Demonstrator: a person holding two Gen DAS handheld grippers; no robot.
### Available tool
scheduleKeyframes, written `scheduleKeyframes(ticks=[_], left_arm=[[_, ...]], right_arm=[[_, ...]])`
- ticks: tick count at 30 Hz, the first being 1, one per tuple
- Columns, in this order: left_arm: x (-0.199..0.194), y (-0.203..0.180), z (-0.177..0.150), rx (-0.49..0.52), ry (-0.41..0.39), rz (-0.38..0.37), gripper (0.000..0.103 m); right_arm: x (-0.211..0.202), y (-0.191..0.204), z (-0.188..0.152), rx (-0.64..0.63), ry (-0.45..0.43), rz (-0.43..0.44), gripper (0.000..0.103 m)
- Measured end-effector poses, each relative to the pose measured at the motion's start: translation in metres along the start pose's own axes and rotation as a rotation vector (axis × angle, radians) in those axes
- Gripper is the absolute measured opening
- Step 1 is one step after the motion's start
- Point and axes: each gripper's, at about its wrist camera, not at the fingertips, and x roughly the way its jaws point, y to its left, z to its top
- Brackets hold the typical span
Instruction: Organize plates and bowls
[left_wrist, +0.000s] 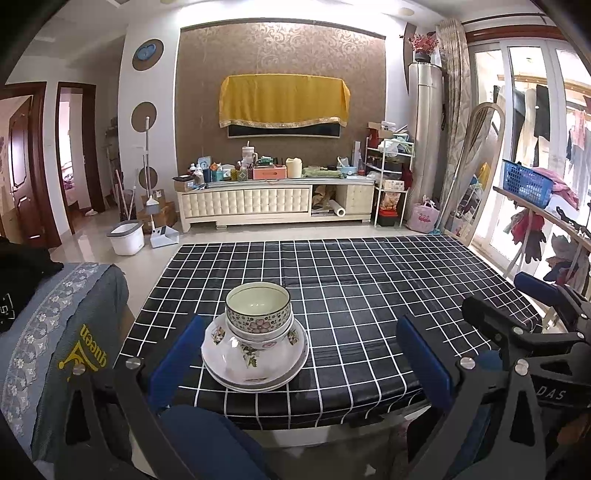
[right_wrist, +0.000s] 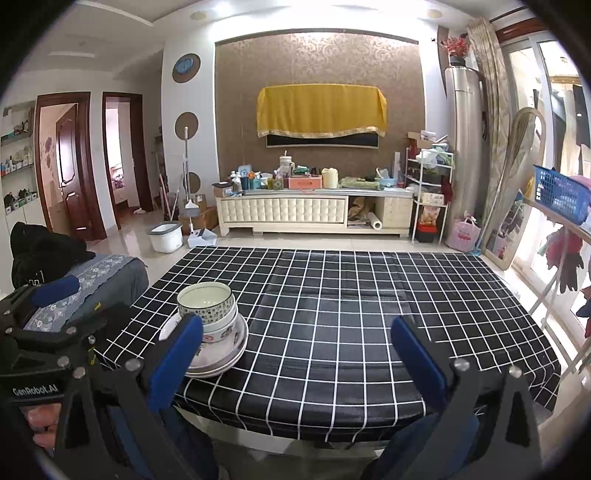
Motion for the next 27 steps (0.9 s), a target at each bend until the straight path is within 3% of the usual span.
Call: scheduleKeyframes(ticks=[27], left_arm=[[0.0053, 0.0011, -0.0050, -0.022, 0.033, 0.001, 0.102]], right_arm=[[0.0088, -0.0034, -0.0036, 0.011, 0.030, 0.002, 0.103]])
